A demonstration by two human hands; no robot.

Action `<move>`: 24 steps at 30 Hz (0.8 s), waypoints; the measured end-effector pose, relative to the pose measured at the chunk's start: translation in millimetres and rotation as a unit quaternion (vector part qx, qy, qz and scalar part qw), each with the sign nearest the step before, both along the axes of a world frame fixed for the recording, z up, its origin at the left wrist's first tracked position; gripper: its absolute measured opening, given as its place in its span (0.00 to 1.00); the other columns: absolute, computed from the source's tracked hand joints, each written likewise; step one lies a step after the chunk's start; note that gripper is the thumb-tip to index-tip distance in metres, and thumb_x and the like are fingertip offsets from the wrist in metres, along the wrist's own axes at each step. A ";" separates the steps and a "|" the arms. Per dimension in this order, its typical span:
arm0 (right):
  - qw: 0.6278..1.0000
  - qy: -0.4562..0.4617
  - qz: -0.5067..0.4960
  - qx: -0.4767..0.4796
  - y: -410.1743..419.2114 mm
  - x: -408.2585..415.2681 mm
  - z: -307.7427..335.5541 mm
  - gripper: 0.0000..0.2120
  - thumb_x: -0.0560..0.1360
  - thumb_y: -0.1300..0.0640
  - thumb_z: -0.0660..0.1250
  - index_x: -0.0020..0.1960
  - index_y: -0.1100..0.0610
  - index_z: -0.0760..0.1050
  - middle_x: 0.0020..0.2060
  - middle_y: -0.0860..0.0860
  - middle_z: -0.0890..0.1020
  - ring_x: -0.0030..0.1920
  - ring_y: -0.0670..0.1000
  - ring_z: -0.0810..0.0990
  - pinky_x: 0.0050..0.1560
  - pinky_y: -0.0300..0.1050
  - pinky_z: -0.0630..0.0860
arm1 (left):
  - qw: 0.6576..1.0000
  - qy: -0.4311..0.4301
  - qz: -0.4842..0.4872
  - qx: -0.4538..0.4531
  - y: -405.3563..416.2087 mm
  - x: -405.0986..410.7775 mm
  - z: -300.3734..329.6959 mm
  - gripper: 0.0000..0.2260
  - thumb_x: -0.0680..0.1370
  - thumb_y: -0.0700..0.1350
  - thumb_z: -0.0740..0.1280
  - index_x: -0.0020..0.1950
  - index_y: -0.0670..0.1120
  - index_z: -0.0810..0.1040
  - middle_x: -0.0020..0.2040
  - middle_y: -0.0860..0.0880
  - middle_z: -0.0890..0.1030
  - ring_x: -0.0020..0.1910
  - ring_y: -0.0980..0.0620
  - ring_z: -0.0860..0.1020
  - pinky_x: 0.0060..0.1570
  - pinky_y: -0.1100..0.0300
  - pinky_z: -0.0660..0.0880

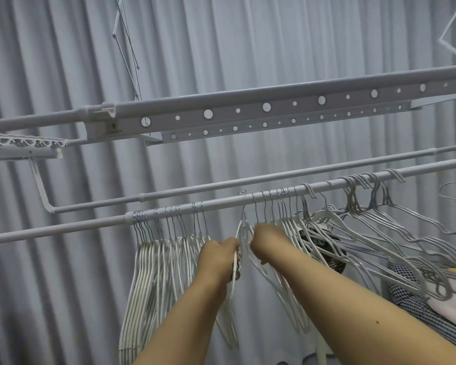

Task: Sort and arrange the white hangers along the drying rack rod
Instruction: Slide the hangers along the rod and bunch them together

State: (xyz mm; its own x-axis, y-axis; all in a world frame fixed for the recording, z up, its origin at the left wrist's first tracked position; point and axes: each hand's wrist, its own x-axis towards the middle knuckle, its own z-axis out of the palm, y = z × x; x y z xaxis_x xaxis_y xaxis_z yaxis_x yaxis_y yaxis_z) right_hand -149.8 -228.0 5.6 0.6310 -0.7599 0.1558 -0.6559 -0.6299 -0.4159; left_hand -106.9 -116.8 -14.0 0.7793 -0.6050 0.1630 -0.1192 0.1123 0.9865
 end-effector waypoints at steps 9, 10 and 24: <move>1.000 -0.014 -0.014 0.007 6.8 0.1 -12.3 0.11 0.76 0.67 0.60 0.56 0.61 0.75 0.49 0.55 0.80 0.43 0.55 0.78 0.39 0.43 0.73 | 1.000 0.018 0.013 -0.009 3.6 5.2 5.0 0.08 0.75 0.34 0.58 0.37 0.38 0.72 0.28 0.44 0.66 0.21 0.52 0.61 0.23 0.66 0.59; 1.000 -0.014 -0.013 0.007 7.0 0.7 -12.0 0.11 0.76 0.67 0.59 0.56 0.61 0.75 0.49 0.55 0.81 0.44 0.55 0.79 0.39 0.43 0.73 | 1.000 0.017 0.018 -0.010 1.7 7.0 8.3 0.07 0.75 0.34 0.58 0.37 0.38 0.73 0.28 0.44 0.67 0.21 0.52 0.61 0.23 0.66 0.59; 0.999 0.003 0.005 0.038 12.0 4.4 8.3 0.07 0.76 0.68 0.61 0.53 0.63 0.75 0.39 0.56 0.78 0.34 0.53 0.79 0.32 0.43 0.74 | 0.999 0.027 0.033 -0.007 -0.5 12.6 7.5 0.07 0.75 0.34 0.58 0.37 0.39 0.71 0.28 0.44 0.66 0.21 0.52 0.60 0.23 0.65 0.58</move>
